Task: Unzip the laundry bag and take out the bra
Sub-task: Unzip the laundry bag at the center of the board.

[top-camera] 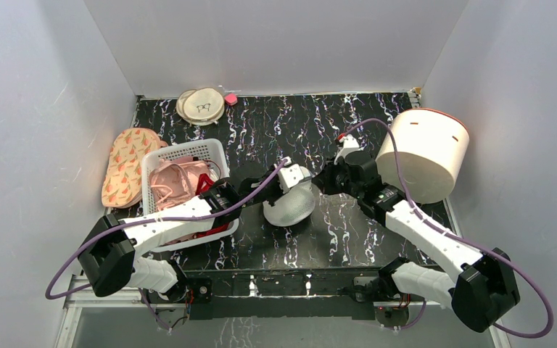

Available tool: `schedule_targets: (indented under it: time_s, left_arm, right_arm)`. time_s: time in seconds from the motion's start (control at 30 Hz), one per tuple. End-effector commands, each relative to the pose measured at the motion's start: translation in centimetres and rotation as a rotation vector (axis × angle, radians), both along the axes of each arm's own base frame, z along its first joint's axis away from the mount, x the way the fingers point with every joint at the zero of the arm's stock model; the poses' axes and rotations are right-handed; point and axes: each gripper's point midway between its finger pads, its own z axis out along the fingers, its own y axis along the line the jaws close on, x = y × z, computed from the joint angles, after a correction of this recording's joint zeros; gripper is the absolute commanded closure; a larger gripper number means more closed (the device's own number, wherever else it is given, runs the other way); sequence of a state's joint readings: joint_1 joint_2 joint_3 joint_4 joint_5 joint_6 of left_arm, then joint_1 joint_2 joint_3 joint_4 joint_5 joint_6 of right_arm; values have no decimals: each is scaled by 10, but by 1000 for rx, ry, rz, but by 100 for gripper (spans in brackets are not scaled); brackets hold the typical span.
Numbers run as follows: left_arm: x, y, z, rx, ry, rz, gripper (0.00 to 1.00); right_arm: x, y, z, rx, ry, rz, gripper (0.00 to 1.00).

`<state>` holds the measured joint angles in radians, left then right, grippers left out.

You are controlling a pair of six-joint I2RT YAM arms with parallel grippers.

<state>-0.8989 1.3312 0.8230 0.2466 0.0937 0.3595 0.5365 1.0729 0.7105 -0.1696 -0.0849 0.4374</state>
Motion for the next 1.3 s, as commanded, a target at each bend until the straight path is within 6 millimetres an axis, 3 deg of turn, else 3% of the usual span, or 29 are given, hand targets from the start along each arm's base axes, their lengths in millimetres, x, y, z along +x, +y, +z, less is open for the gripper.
schedule_targets:
  time_s: [0.0,0.27,0.37,0.57,0.63,0.77,1.27]
  left_arm:
    - [7,5,28,-43,-58,39,99]
    - [4,0,25,-53,-34,19,75]
    - [0,-3,25,-62,-21,-2,70]
    - [-13,-11,25,-90,12,-72,45]
    - [-13,-11,24,-91,18,-76,43]
    - [-6,-8,21,-66,6,-38,49]
    - [4,-1,19,-31,-18,10,90]
  right_arm:
    - [9,-16,21,23,-64,-36,100]
    - [-11,19,48,123,-127,192,100]
    - [-15,28,51,138,-136,220,100]
    - [-21,47,52,145,-131,260,100]
    - [-23,53,53,143,-132,274,100]
    - [-25,58,56,141,-143,279,100]
    - [-24,50,63,135,-170,238,100]
